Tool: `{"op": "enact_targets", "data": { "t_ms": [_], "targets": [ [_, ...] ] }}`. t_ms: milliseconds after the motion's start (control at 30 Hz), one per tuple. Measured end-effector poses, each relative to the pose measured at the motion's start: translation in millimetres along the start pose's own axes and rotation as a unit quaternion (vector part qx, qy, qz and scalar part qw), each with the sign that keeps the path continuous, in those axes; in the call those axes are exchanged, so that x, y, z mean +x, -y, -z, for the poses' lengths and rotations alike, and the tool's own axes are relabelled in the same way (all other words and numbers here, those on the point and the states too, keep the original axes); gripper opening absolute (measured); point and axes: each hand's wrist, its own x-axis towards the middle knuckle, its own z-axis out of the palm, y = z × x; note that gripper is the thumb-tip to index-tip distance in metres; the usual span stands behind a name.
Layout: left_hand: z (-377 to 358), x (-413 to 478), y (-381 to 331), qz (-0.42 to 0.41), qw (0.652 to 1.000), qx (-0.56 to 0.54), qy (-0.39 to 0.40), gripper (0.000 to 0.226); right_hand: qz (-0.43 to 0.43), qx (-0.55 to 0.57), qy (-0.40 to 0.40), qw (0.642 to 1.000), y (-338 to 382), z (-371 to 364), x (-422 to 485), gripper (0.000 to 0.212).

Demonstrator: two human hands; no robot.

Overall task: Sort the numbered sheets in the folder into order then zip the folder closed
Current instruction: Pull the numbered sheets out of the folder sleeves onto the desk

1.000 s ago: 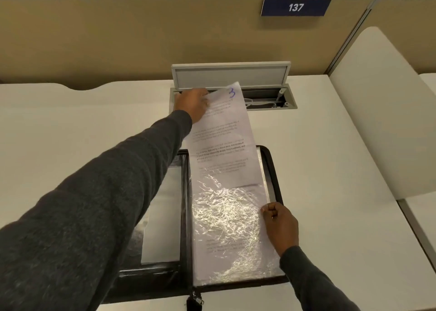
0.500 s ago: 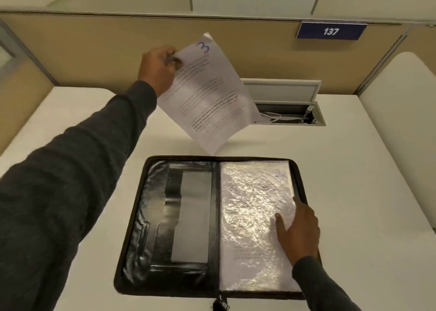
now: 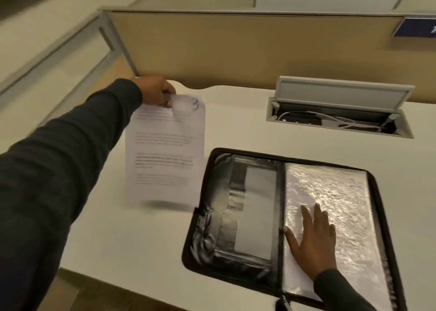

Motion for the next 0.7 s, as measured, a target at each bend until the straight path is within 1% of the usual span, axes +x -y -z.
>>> {"op": "enact_targets", "data": {
  "t_ms": [67, 167, 267, 333, 467, 533, 600, 700],
  "targets": [
    [-24, 1, 18, 0.015, 0.998, 0.024, 0.051, 0.025, 0.001, -0.009, 0.018, 1.0, 8, -6, -2, 0.081],
    [-68, 6, 41, 0.037, 0.992, 0.049, 0.11, 0.037, -0.005, -0.013, 0.025, 1.0, 12, -9, -3, 0.083],
    [-113, 10, 66, 0.061, 0.988, 0.045, 0.131, 0.043, -0.003, -0.029, 0.02, 0.999, 10, -13, -1, 0.079],
    [-139, 14, 79, 0.063, 0.989, 0.048, 0.127, 0.045, -0.003, -0.034, 0.023, 0.999, 9, -14, -2, 0.087],
    [-178, 22, 96, 0.076, 0.99, 0.051, 0.104, 0.039, -0.005, -0.038, 0.024, 0.999, 10, -14, -3, 0.093],
    [-192, 23, 99, 0.07, 0.993, 0.061, 0.076, 0.036, -0.006, -0.036, 0.022, 0.999, 11, -14, -4, 0.093],
    [-205, 20, 99, 0.063, 0.997, 0.05, 0.021, 0.039, -0.006, -0.035, 0.024, 0.999, 12, -14, -5, 0.093],
    [-229, -1, 89, 0.077, 0.992, -0.03, -0.091, 0.06, -0.009, -0.027, 0.027, 0.999, 13, -14, -6, 0.094]
  ]
}}
